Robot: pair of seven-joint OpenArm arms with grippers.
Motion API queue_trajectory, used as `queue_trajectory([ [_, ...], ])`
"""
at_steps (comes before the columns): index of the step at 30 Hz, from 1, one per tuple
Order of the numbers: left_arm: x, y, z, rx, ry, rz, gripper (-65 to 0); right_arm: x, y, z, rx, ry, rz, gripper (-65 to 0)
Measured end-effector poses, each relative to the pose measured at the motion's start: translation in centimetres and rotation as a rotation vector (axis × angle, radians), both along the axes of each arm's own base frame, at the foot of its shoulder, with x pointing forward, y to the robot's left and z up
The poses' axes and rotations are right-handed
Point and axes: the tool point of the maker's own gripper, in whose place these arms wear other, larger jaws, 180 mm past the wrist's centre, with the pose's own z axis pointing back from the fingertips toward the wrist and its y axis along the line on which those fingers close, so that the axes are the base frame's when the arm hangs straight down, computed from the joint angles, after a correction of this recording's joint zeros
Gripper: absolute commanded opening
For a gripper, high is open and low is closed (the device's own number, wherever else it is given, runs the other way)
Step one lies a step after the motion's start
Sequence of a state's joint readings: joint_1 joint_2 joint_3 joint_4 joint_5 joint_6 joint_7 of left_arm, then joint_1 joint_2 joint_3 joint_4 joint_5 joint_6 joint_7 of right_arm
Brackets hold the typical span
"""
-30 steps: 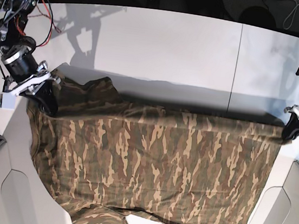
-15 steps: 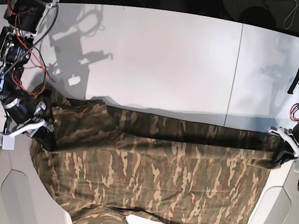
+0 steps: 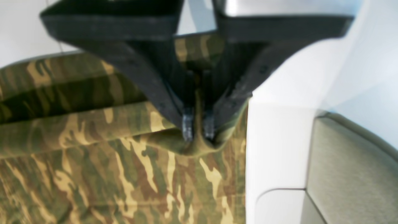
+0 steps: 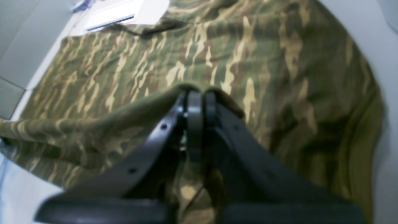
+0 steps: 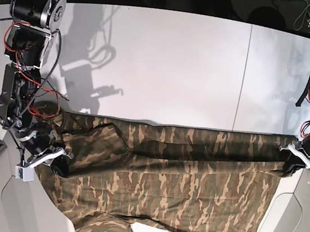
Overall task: Fold the T-shirt properly
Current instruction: 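Lift the shirt by its shoulders with both grippers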
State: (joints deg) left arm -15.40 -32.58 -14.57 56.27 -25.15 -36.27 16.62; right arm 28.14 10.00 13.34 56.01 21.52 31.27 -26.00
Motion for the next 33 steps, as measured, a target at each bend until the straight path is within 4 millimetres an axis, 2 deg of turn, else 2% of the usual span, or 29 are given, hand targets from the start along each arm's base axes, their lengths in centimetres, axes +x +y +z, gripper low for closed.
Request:
queue_trajectory([
  [2,0.3,0.1,0.4,-0.005,-0.028,0.004,-60.0,0.3,0.2,-0.1,-0.023,-0.008,-0.008,-44.8],
  [4,0.3,0.2,0.5,-0.004,-0.032,0.007,-48.4,0.3,0.2,-0.6,-0.046,0.009,-0.013,-34.6],
  [6,0.3,0.2,0.4,-0.003,-0.032,0.009,-35.2,0.2,0.4,-0.9,-0.05,0.015,-0.01,-31.8],
  [7,0.3,0.2,0.5,-0.004,-0.039,0.01,-31.4,0.2,0.4,-0.9,-0.051,0.016,-0.009,-31.8],
  [11,0.4,0.3,0.8,-0.011,-0.053,0.015,-30.6,0.2,0.0,-0.6,-0.049,0.016,-0.016,-31.8],
  [14,0.4,0.5,1.3,-0.04,-0.072,0.031,-30.6,-0.1,-1.1,-0.4,-0.054,0.05,-0.031,-31.8],
  [21,-0.9,2.8,1.3,-0.189,-0.015,0.131,-30.6,-2.0,-6.5,1.1,0.015,0.098,-0.158,-31.8],
  [26,-1.2,3.6,1.8,-0.212,-0.038,0.159,-30.5,-5.1,-9.9,-1.6,0.07,0.152,-0.264,-31.8],
  [31,-2.1,3.5,0.2,-0.221,-0.003,0.176,-30.2,-8.7,-12.9,-4.3,0.085,0.193,-0.358,-31.8],
  [33,-2.6,3.3,-0.7,-0.226,0.016,0.18,-27.5,-10.1,-13.3,-5.3,0.109,0.207,-0.377,-31.8],
])
